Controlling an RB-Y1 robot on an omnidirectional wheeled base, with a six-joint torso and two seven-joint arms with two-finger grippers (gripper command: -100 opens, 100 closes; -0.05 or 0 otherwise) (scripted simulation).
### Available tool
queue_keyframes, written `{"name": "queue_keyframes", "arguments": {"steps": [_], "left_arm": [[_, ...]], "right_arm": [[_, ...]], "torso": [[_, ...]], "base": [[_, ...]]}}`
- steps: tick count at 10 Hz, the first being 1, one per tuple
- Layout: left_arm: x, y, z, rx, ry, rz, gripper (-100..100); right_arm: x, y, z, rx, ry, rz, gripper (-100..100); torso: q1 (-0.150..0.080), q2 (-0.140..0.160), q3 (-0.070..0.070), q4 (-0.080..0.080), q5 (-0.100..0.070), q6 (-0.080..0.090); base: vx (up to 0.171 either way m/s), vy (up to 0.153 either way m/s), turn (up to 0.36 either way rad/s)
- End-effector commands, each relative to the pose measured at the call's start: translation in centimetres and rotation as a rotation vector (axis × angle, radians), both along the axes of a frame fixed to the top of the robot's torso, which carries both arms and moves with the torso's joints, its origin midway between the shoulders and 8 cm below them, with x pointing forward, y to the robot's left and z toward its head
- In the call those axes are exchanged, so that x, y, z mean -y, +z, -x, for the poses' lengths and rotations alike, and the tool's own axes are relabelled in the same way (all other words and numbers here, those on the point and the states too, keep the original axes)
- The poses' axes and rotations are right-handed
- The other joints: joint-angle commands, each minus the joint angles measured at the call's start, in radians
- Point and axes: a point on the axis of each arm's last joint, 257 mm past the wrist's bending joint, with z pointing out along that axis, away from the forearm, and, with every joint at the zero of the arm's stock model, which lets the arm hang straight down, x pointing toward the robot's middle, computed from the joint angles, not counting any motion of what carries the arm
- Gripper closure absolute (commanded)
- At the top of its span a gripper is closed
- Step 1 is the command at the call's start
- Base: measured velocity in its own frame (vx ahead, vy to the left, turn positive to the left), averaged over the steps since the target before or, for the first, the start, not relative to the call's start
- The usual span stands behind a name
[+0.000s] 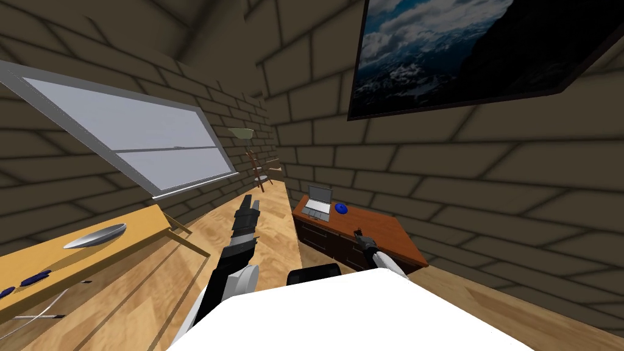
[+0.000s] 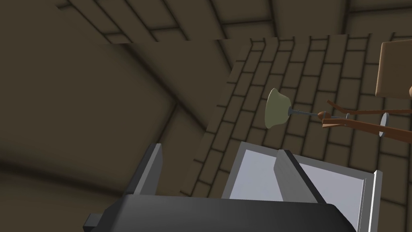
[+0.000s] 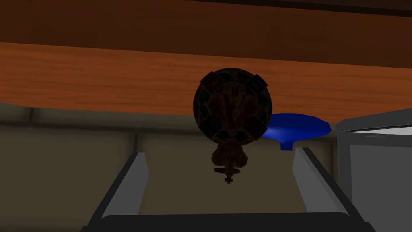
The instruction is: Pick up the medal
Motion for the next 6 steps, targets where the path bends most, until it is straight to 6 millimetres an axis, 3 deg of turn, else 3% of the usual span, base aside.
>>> {"name": "queue_keyframes", "arguments": {"steps": [1, 2, 3, 4, 6], "left_arm": [[0.0, 0.0, 0.0, 0.0, 0.0, 0.0, 0], [0.0, 0.0, 0.0, 0.0, 0.0, 0.0, 0], [0.0, 0.0, 0.0, 0.0, 0.0, 0.0, 0], [0.0, 0.01, 0.0, 0.0, 0.0, 0.0, 0], [0.01, 0.01, 0.0, 0.0, 0.0, 0.0, 0]], "right_arm": [[0.05, -0.23, -0.04, -0.006, 0.001, 0.006, -100], [0.09, -0.14, -0.03, -0.005, -0.002, 0.006, -100], [0.09, -0.15, -0.05, -0.005, 0.0, 0.006, 0], [-0.28, -0.55, -0.44, -0.01, 0.012, -0.009, -100], [-0.28, -0.56, -0.43, -0.014, 0.02, 0.0, -100]], "torso": [[0.0, 0.0, 0.0, 0.0, 0.0, 0.0], [0.002, 0.002, 0.001, 0.0, 0.0, 0.0], [0.003, 0.004, 0.002, 0.001, 0.001, 0.0], [0.003, 0.006, 0.003, 0.001, 0.001, 0.0], [0.004, 0.006, 0.003, 0.001, 0.001, 0.0]], "base": [[0.062, -0.015, 0.022], [0.021, -0.001, 0.002], [0.006, -0.001, 0.0], [0.015, 0.008, -0.127], [0.016, 0.01, -0.024]]}}
